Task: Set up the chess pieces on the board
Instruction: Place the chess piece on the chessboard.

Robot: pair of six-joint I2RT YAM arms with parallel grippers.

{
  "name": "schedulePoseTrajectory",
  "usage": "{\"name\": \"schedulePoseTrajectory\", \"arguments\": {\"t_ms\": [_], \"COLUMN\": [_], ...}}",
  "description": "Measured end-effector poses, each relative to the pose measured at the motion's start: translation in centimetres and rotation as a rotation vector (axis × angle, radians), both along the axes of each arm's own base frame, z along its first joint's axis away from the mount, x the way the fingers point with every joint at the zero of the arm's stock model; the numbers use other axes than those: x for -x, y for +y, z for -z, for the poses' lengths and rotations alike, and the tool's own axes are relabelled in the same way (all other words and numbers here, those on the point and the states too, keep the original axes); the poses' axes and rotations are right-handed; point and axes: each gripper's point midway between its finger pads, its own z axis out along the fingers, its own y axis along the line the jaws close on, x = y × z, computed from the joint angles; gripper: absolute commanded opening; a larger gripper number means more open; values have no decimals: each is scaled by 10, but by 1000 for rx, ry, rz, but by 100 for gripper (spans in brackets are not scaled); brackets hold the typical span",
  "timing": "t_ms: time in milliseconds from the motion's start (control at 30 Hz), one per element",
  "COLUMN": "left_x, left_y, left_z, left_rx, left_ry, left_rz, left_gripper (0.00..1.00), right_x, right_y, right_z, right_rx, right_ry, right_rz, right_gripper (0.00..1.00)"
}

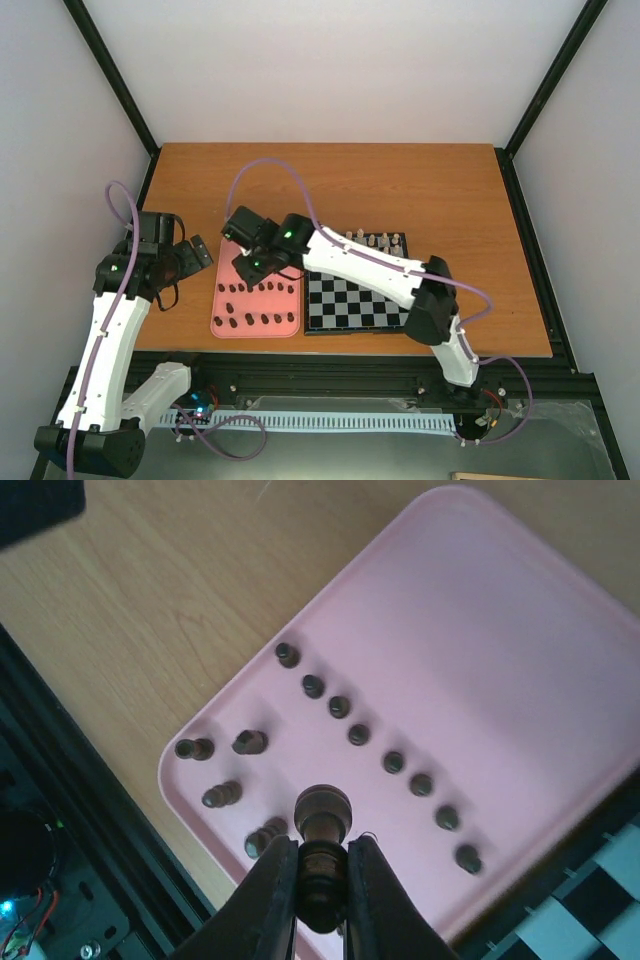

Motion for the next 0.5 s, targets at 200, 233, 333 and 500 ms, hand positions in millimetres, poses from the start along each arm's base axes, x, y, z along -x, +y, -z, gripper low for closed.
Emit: {"name": "schedulePoseTrajectory", "arguments": {"t_ms": [200,233,333,500], "left_x": [-2,-3,-4,-6], "left_y": [-3,-4,-5,-7], "left_z": [-1,-2,-2,-2], "left_rx": [9,12,16,18], "left_ry": [-7,-12,-19,-22], "left_rz": [15,20,28,47], "left_gripper": [100,100,100,100], "right_x": [-12,-13,-13,-7], "right_y": [-61,-75,-120,-180], "right_z": [-37,-35,-18,17], "right_rx": [22,41,103,197], "right_ry": [-70,-68,-41,24], "right_rz": [116,141,224,339], "right_gripper": [3,3,3,3]}}
